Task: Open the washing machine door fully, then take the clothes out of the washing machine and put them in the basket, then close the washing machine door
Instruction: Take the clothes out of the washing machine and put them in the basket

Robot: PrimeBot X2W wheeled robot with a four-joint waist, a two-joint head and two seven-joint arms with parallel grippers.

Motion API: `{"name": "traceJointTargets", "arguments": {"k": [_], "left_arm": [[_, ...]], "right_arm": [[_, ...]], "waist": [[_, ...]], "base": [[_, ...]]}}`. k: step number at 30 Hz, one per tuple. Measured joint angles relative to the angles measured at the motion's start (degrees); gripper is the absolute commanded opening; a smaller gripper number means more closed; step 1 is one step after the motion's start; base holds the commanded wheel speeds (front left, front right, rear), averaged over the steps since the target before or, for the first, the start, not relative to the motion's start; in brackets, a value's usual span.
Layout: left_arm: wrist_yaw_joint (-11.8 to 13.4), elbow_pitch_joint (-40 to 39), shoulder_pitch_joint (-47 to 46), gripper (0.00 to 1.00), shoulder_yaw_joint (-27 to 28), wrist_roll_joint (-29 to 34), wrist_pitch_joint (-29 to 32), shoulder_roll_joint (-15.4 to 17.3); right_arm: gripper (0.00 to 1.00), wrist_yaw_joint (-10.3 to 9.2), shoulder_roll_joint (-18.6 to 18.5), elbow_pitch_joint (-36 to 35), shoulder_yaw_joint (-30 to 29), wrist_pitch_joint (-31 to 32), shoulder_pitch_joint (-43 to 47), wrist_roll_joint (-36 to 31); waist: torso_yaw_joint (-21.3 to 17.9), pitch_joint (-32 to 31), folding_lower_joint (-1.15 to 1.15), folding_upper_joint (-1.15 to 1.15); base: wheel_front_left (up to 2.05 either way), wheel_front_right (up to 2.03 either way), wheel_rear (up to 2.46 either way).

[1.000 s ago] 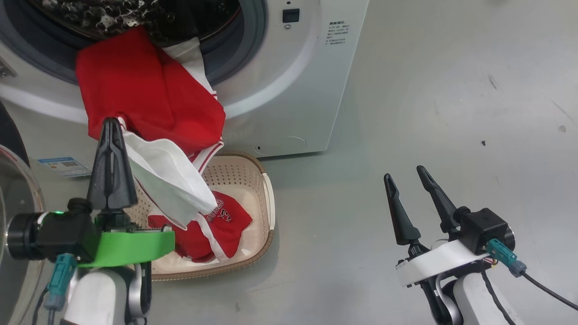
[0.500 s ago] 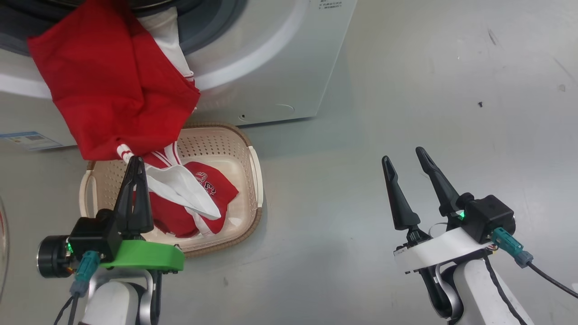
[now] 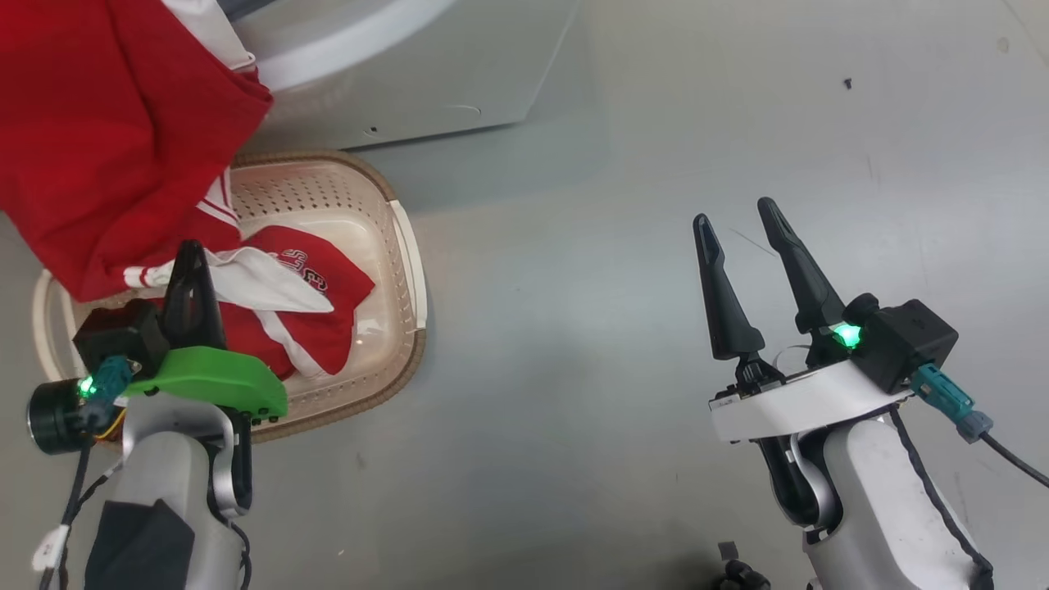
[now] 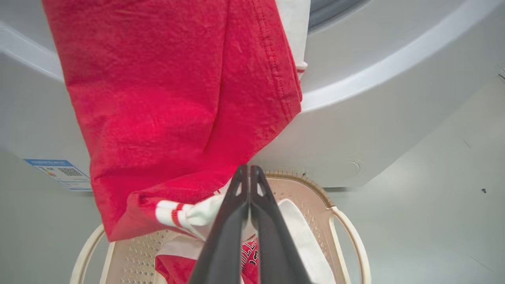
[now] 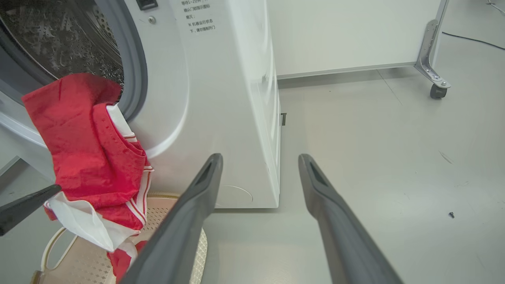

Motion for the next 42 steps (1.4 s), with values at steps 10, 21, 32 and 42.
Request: {"name": "traceJointTargets", "arguments": {"k": [10,21,32,42], "left_arm": [[0.0,10.5,-7.5,0.00,1.9,-0.9,3.0,0.6],[0.0,19.6,-12.7,0.00,3.3,-2.2,4.9,2.3],[0.0,25.8,-16.4,1.00,3.4,-2.2,4.2,3.1],[-0.7,30.6,-16.5,1.00,1.8,-1.4,0.9,3.6]], "right_arm": [[1.00,-0.01,0.0,-0.5,0.1,0.0,-3.3,1.3],[1.00,0.00,0.0,-0.2,0.7,0.0,-5.5,2.8],[1.00,-0.01,0.0,0.8,0.6,0.0,-6.1,3.2],[1.00,-0.02,0.0,2.4,-0.3,0.0,-6.3,3.2]], "waist": [[-3.2,6.5,0.00,0.00],[-5.4,10.3,0.00,0.00],[-5.9,10.3,0.00,0.00],[-5.2,7.5,0.00,0.00]], "base": [[0.00,0.00,0.00],[0.00,0.00,0.00],[0.00,0.00,0.00],[0.00,0.00,0.00]]}}
